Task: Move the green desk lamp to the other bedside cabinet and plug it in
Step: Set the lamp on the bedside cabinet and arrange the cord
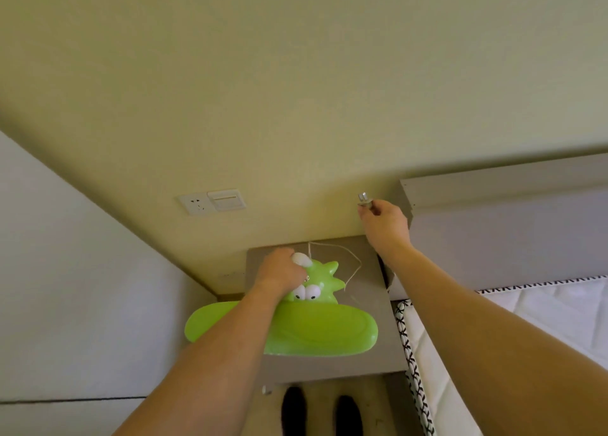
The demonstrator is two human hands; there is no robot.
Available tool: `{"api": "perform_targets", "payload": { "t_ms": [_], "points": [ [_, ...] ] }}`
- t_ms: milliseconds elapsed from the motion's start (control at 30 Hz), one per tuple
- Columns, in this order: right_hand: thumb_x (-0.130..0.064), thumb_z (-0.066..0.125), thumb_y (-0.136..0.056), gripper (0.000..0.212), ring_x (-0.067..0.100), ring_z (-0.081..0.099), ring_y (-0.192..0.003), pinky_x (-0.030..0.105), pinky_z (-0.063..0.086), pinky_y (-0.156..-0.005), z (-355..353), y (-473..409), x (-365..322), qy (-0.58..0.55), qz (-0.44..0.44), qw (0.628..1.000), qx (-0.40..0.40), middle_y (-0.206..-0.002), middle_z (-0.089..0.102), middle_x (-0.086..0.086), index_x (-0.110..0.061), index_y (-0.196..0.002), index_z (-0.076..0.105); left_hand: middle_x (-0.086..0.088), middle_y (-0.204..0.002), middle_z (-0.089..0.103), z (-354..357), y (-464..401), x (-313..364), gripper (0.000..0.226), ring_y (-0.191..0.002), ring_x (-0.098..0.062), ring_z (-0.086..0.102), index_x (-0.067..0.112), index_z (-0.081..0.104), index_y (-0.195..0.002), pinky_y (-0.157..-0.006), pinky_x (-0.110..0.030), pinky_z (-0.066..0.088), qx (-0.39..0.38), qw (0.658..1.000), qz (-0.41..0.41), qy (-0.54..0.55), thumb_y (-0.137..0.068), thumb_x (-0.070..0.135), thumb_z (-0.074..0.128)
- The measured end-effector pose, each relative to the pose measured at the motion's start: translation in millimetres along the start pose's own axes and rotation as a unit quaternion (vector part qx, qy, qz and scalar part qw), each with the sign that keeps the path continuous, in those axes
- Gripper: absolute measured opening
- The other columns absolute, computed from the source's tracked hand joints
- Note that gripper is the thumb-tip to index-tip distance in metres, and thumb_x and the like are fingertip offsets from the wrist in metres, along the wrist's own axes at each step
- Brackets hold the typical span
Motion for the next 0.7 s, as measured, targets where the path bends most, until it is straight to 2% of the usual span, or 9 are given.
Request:
{"api": "perform_targets", "payload": {
  "t_ms": [167,233,300,400,467,600,700],
  "points": [
    [-0.026,0.054,-0.088,0.029,0.018,0.038,-0.055,0.03,0.029,-0.052,27.3,-14.2,42.4,0.051,0.009,0.997,-0.05,-0.056,0.042,-0.001,-0.012,-0.063,0.048,-0.005,-0.11,0.069,21.6,-32.7,-9.8,0.037,-0.101,-0.027,0.062,0.019,0.067,-0.106,-0.08,-0.029,0.05,-0.029,0.998,-0.031,-0.04,-0.07,0.017,0.06],
    [-0.025,0.055,-0.088,0.024,0.02,0.043,-0.061,0.03,0.031,-0.054,39.7,-19.8,60.9,0.073,0.018,0.995,-0.071,-0.061,0.047,0.001,-0.012,-0.067,0.054,-0.005,-0.115,0.067,28.5,-44.3,-14.8,0.043,-0.105,-0.027,0.061,0.019,0.065,-0.115,-0.083,-0.029,0.05,-0.043,0.997,-0.045,-0.041,-0.073,0.018,0.06],
    [-0.025,0.056,-0.088,0.019,0.021,0.046,-0.068,0.028,0.034,-0.059,52.5,-25.8,78.9,0.095,0.03,0.991,-0.092,-0.072,0.05,0.004,-0.014,-0.073,0.058,-0.005,-0.118,0.066,33.6,-53.9,-20.9,0.046,-0.105,-0.027,0.061,0.018,0.062,-0.119,-0.08,-0.028,0.049,-0.058,0.996,-0.058,-0.041,-0.074,0.018,0.061],
    [-0.025,0.053,-0.089,0.018,0.024,0.05,-0.076,0.027,0.036,-0.067,76.4,-37.9,110.6,0.13,0.064,0.982,-0.121,-0.082,0.052,0.008,-0.013,-0.081,0.064,-0.007,-0.121,0.064,41.7,-74.3,-30.3,0.047,-0.107,-0.026,0.06,0.016,0.059,-0.122,-0.077,-0.026,0.044,-0.077,0.993,-0.076,-0.049,-0.075,0.019,0.062],
    [-0.024,0.05,-0.09,0.023,0.03,0.057,-0.081,0.027,0.038,-0.066,91.6,-43.9,131.7,0.162,0.094,0.972,-0.144,-0.087,0.061,0.013,-0.009,-0.088,0.067,-0.009,-0.124,0.062,41.0,-90.3,-29.5,0.049,-0.112,-0.029,0.058,0.014,0.057,-0.123,-0.083,-0.029,0.045,-0.077,0.991,-0.084,-0.063,-0.075,0.019,0.063],
    [-0.021,0.043,-0.09,0.024,0.025,0.053,-0.067,0.026,0.037,-0.06,126.2,-51.2,176.2,0.204,0.172,0.945,-0.189,-0.096,0.069,0.016,-0.011,-0.084,0.064,-0.014,-0.133,0.056,40.6,-124.1,-21.9,0.055,-0.12,-0.031,0.054,0.009,0.051,-0.131,-0.093,-0.032,0.046,-0.111,0.982,-0.088,-0.124,-0.077,0.019,0.06],
    [-0.021,0.04,-0.09,0.031,0.032,0.057,-0.082,0.029,0.041,-0.069,140.5,-56.8,206.2,0.223,0.208,0.932,-0.195,-0.103,0.068,0.019,-0.007,-0.097,0.066,-0.012,-0.137,0.053,49.3,-132.1,-23.6,0.057,-0.12,-0.029,0.055,0.01,0.044,-0.137,-0.087,-0.03,0.044,-0.147,0.97,-0.09,-0.173,-0.082,0.019,0.055]
  ]
}}
Point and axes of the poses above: each hand's wrist, its own y-axis away from the middle knuckle, its own z-axis out of the palm, x = y × z, the point moved 3 cm from there along -y, towards the middle knuckle
